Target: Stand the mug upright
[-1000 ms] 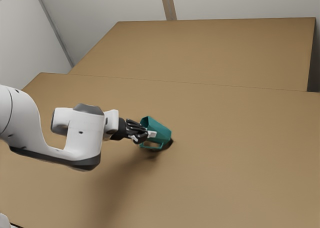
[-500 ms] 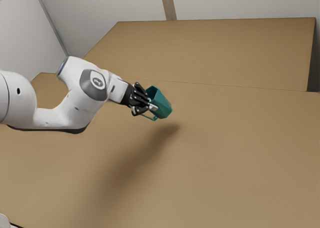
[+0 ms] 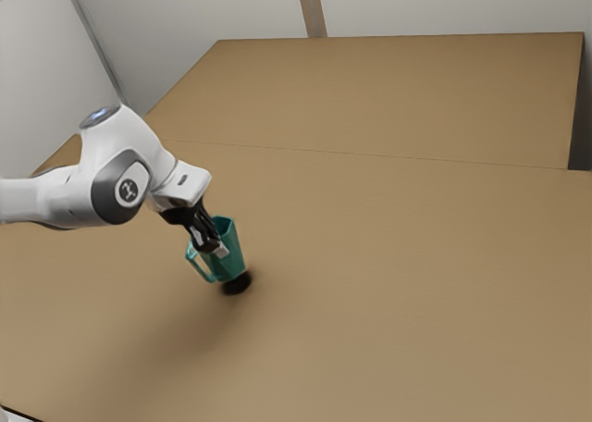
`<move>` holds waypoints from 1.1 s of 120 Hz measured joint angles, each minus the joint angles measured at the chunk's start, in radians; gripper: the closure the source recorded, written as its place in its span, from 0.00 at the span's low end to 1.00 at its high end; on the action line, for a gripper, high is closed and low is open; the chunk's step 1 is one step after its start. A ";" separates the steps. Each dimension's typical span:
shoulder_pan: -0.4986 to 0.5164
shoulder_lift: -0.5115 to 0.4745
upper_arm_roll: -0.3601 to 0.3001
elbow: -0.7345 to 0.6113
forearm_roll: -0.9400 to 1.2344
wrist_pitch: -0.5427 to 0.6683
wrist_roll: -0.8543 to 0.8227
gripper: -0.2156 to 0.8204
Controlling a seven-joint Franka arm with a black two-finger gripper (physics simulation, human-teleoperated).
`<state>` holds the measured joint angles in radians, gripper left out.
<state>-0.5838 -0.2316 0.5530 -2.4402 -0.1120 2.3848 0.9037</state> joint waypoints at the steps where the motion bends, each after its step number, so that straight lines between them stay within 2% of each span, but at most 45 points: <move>1: 0.000 0.000 0.000 0.000 0.001 0.000 -0.010 0.96; 27: -0.003 0.052 -0.001 0.004 0.057 0.065 -0.232 0.96; 57: -0.012 0.084 -0.004 0.013 0.065 0.134 -0.407 0.96; 132: -0.030 0.142 -0.026 0.018 0.024 0.182 -0.636 0.96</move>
<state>-0.6137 -0.0892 0.5272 -2.4226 -0.0879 2.5671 0.2673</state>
